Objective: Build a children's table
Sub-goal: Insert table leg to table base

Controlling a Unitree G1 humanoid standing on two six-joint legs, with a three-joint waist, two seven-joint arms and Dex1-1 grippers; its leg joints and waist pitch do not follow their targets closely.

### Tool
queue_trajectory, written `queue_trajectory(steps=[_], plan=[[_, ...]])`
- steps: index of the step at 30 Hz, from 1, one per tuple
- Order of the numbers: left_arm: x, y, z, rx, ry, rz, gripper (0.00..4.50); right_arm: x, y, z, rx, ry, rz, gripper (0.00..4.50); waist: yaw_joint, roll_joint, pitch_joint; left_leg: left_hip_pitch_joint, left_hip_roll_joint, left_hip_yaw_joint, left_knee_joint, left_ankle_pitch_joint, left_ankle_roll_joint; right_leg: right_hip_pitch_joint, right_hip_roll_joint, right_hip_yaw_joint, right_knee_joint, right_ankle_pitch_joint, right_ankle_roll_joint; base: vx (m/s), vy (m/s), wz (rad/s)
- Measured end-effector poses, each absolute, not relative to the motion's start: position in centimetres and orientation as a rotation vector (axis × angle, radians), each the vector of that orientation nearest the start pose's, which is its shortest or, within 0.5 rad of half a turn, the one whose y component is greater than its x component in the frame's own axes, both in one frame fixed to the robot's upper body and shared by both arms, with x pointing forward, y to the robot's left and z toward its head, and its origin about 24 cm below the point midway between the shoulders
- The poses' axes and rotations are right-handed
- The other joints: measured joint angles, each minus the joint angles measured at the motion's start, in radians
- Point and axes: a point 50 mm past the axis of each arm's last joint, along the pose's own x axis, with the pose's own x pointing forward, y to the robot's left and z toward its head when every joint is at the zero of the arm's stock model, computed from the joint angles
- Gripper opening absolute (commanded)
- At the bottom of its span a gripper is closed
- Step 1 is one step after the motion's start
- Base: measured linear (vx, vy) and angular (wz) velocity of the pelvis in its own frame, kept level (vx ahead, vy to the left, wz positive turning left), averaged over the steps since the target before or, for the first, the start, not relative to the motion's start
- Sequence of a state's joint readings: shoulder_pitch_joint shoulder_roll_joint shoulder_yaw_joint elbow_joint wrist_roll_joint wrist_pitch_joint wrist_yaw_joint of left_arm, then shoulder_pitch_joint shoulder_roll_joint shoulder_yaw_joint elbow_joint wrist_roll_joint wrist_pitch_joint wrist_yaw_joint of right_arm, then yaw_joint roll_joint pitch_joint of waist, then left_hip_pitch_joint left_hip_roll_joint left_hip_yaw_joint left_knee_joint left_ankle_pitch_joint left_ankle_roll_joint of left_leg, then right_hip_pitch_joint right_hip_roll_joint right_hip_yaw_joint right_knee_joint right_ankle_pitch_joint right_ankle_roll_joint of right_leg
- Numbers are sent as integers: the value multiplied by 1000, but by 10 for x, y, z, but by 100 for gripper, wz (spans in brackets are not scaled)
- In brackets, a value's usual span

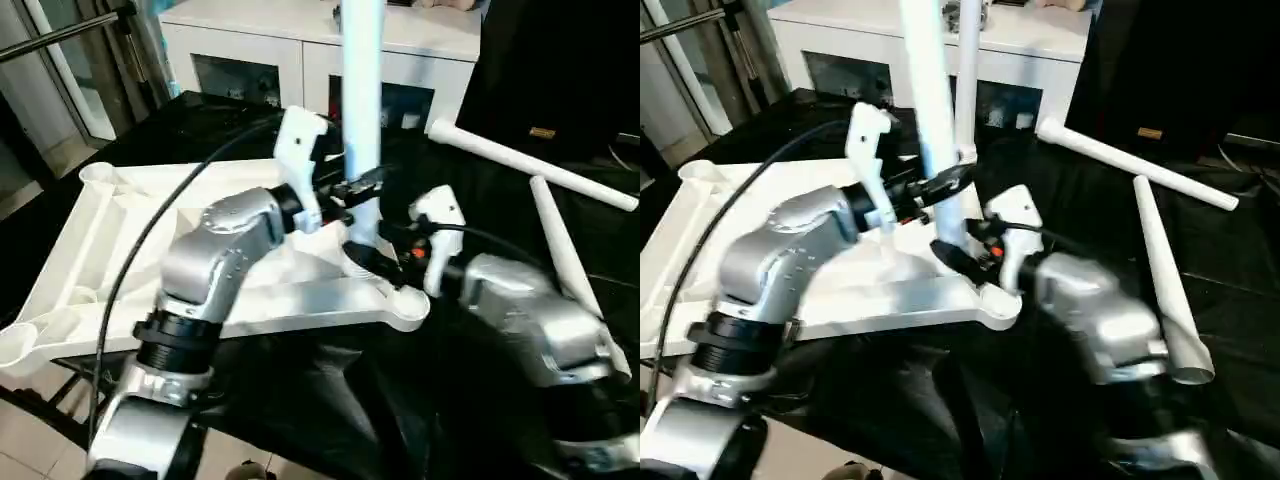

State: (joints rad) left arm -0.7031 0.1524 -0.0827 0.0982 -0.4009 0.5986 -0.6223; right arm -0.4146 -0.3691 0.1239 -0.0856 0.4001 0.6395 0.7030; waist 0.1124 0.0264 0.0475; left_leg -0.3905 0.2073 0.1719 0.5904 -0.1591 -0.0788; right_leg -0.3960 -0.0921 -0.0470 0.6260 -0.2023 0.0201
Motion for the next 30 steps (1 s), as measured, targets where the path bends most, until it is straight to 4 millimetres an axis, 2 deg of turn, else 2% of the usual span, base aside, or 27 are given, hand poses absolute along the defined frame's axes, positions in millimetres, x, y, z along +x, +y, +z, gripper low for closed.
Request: queue_trajectory(steps=[9, 15, 21, 30], plan=[[333, 70, 175, -168, 108, -1058, 188, 292, -135, 118, -33, 300, 962, 331, 1, 0, 0, 0, 0, 1, 1, 0, 0, -1, 0, 1, 2, 0, 0, 0, 0, 0], [333, 71, 176, -186, 135, -1070, 188, 291, -135, 115, -22, 346, 965, 331, 0, 0, 0, 0, 0, 1, 1, 0, 0, -2, 0, 1, 2, 0, 0, 0, 0, 0], [331, 71, 175, -203, 150, -1089, 188, 289, -127, 117, 13, 309, 1022, 331, 1, 0, 0, 0, 0, 1, 1, 0, 0, -2, 0, 1, 2, 0, 0, 0, 0, 0], [329, 67, 174, -202, 161, -1117, 188, 290, -116, 113, 59, 302, 1011, 331, 1, 0, 0, 0, 0, 1, 1, 0, 0, -2, 0, 2, 2, 0, 0, 0, 0, 0]])
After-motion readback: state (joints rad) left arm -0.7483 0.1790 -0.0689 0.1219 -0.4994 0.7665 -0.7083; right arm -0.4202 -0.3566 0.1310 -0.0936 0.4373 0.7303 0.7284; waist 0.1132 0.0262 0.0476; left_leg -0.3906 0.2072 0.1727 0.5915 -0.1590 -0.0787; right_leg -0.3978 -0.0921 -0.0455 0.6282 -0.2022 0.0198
